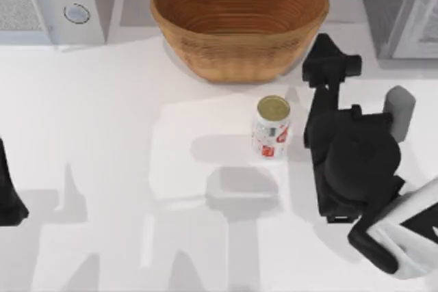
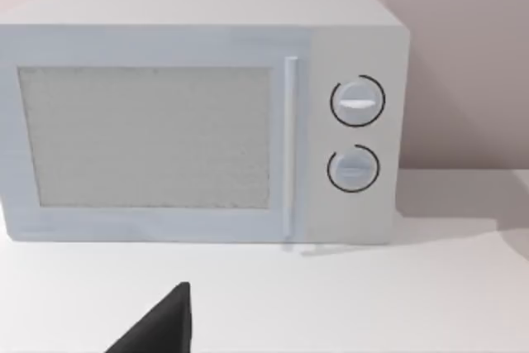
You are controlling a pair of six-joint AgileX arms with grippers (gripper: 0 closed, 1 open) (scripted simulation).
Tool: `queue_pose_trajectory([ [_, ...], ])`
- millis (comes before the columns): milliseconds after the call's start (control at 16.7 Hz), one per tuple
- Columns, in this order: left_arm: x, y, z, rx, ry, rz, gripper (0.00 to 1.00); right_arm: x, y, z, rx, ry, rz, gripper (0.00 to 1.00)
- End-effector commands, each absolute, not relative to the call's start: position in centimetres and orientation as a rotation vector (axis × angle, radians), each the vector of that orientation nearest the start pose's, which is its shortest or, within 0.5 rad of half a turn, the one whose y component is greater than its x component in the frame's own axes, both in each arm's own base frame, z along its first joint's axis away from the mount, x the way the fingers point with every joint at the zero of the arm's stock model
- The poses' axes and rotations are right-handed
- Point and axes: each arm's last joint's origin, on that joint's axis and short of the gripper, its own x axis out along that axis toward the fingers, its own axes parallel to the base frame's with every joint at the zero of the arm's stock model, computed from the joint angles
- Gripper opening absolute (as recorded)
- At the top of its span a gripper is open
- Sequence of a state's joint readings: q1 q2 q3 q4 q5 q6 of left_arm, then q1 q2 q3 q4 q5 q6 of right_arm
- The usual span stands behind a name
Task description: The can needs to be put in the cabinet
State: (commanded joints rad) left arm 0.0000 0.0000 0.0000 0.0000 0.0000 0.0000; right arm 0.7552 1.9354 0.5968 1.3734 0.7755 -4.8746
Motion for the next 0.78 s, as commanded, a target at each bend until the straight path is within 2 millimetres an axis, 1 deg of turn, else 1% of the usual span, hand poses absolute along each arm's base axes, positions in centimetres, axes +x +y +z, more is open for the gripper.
queue_pose_trajectory([
  [240, 10.6, -0.1, 16.0, 0.0, 0.0, 0.0, 1.0, 24.2, 23.4, 8.4, 0.901, -0.023, 0.009, 1.0],
  [420, 10.6, -0.1, 16.0, 0.0, 0.0, 0.0, 1.0, 23.3, 24.7, 5.7, 0.569, -0.017, 0.001, 1.0],
  [600, 10.6, -0.1, 16.0, 0.0, 0.0, 0.0, 1.0, 22.4, 25.5, 3.5, 0.303, -0.012, -0.005, 1.0],
  [780, 10.6, -0.1, 16.0, 0.0, 0.0, 0.0, 1.0, 21.6, 26.0, 1.9, 0.112, -0.008, -0.008, 1.0],
])
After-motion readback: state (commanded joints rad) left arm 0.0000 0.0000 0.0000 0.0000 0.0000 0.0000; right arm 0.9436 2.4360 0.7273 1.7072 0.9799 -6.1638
